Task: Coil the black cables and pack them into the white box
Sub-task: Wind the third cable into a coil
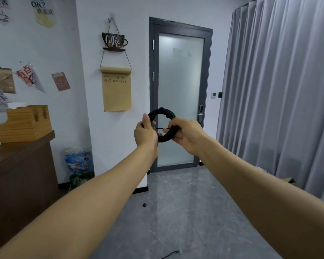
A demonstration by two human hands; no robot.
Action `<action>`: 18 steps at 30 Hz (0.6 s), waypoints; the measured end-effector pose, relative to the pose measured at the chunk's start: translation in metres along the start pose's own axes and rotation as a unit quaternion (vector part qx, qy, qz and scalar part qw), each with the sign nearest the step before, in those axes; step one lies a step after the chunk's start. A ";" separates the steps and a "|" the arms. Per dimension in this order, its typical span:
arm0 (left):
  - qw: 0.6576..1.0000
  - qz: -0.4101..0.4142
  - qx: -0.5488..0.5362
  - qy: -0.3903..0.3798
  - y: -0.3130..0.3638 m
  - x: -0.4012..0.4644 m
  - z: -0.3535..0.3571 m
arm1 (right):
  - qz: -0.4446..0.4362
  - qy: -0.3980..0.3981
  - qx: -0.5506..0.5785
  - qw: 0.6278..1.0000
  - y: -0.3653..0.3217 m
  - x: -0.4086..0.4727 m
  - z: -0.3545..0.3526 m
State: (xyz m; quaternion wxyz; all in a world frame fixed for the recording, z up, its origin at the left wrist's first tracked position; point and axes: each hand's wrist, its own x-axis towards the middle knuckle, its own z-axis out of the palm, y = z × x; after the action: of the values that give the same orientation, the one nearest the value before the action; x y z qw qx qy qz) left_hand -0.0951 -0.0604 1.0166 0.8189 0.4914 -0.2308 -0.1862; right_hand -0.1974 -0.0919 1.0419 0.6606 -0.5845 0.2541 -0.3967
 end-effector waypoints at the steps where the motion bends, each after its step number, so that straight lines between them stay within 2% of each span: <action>1: 1.000 0.011 0.014 0.001 0.000 0.001 0.001 | -0.005 0.003 -0.015 1.000 0.000 0.000 0.000; 7: 0.997 0.015 0.076 -0.007 -0.003 0.007 -0.001 | 0.001 -0.006 -0.043 0.999 0.005 -0.003 0.000; 14: 0.995 0.009 0.090 -0.049 0.004 0.003 -0.002 | -0.005 -0.066 0.116 0.991 0.005 -0.008 -0.002; 18: 0.994 -0.012 0.087 -0.063 0.003 -0.003 0.000 | 0.002 -0.052 0.122 0.991 0.006 -0.007 -0.005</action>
State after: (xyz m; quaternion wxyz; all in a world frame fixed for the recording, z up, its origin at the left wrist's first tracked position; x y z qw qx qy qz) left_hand -0.0975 -0.0580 1.0185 0.7547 0.5509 -0.2910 -0.2055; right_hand -0.2042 -0.0894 1.0346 0.7399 -0.5193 0.1705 -0.3923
